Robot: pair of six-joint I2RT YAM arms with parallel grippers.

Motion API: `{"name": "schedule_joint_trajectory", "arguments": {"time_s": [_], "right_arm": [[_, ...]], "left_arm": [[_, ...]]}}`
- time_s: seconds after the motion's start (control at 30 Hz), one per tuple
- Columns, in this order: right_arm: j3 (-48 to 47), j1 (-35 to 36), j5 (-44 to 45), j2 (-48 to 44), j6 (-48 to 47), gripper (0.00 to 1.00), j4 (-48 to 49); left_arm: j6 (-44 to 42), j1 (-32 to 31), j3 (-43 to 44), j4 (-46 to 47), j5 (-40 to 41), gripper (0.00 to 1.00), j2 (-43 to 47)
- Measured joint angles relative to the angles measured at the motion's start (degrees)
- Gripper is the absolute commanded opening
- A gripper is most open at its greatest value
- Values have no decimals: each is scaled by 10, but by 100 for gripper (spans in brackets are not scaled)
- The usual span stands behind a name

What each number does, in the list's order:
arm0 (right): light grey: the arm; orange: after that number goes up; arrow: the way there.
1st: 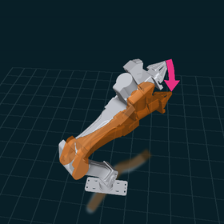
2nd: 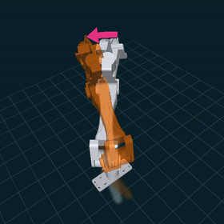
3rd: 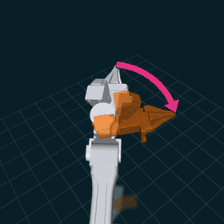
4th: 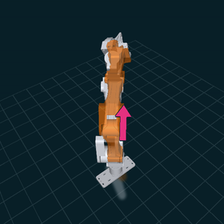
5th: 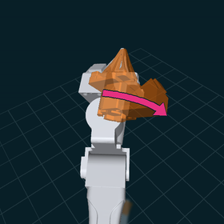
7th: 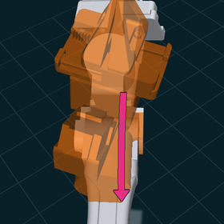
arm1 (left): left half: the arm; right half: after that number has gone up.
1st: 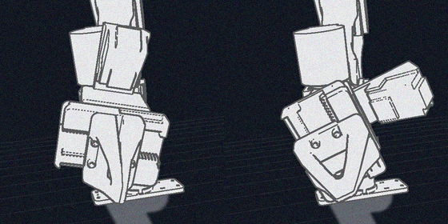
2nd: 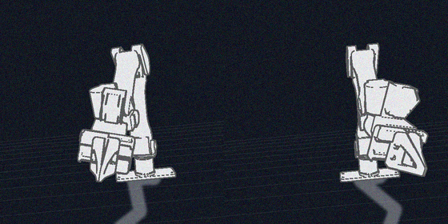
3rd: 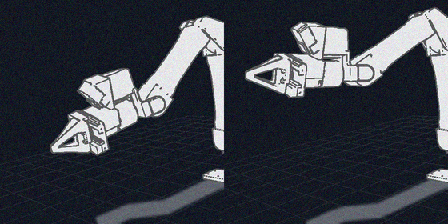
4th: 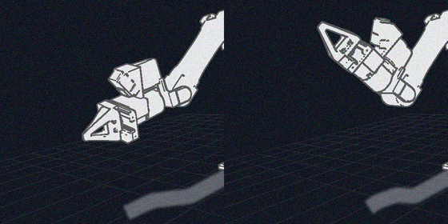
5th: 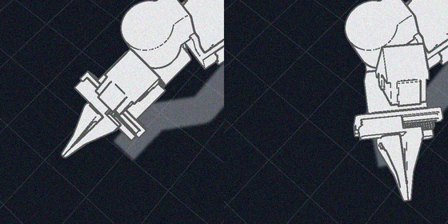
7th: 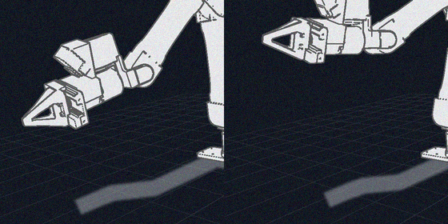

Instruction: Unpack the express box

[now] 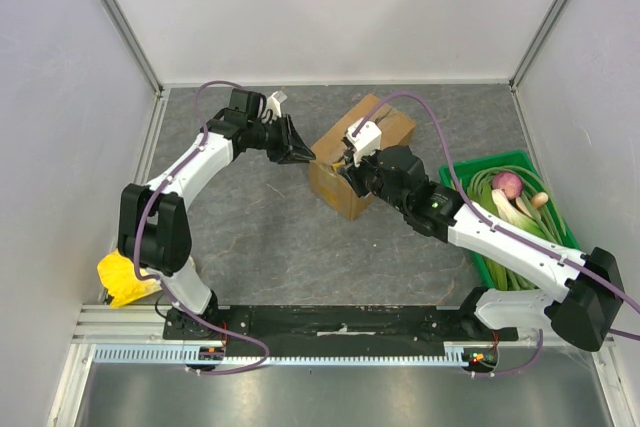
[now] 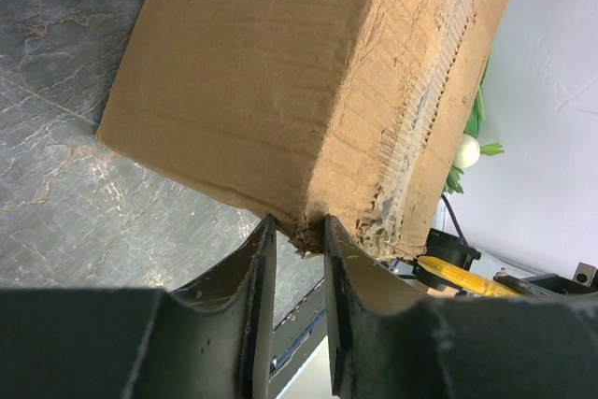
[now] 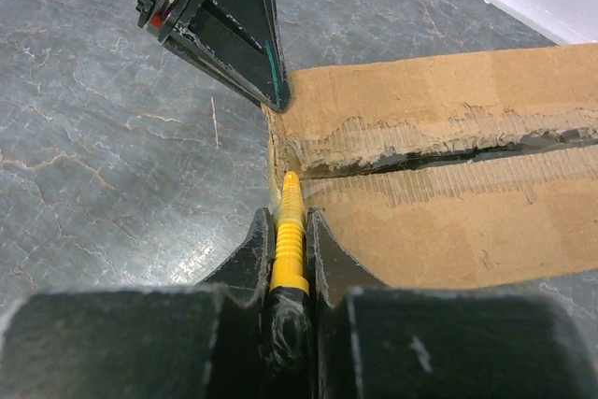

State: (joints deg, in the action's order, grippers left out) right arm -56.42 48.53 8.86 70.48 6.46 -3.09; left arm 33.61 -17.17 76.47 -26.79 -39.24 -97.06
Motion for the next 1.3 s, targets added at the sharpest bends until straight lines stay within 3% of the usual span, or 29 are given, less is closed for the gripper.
{"name": "schedule_joint_trajectory", "arguments": {"time_s": [0.17, 0.43, 0.63, 0.9, 1.13, 1.3], "right_arm": [[1, 0, -2, 0, 4, 0, 1], [1, 0, 3, 0, 9, 0, 11], [1, 0, 3, 0, 10, 0, 14], [4, 0, 12, 0, 10, 0, 14], [8, 0, 7, 0, 13, 0, 14], [8, 0, 5, 0, 19, 0, 14]], "left_arm": [[0, -2, 6, -2, 2, 31, -3], [0, -3, 7, -6, 4, 48, -5], [0, -3, 7, -9, 8, 46, -7], [0, -3, 11, -9, 7, 33, -8], [0, -3, 14, -10, 7, 32, -8], [0, -3, 14, -10, 7, 37, -8]]}}
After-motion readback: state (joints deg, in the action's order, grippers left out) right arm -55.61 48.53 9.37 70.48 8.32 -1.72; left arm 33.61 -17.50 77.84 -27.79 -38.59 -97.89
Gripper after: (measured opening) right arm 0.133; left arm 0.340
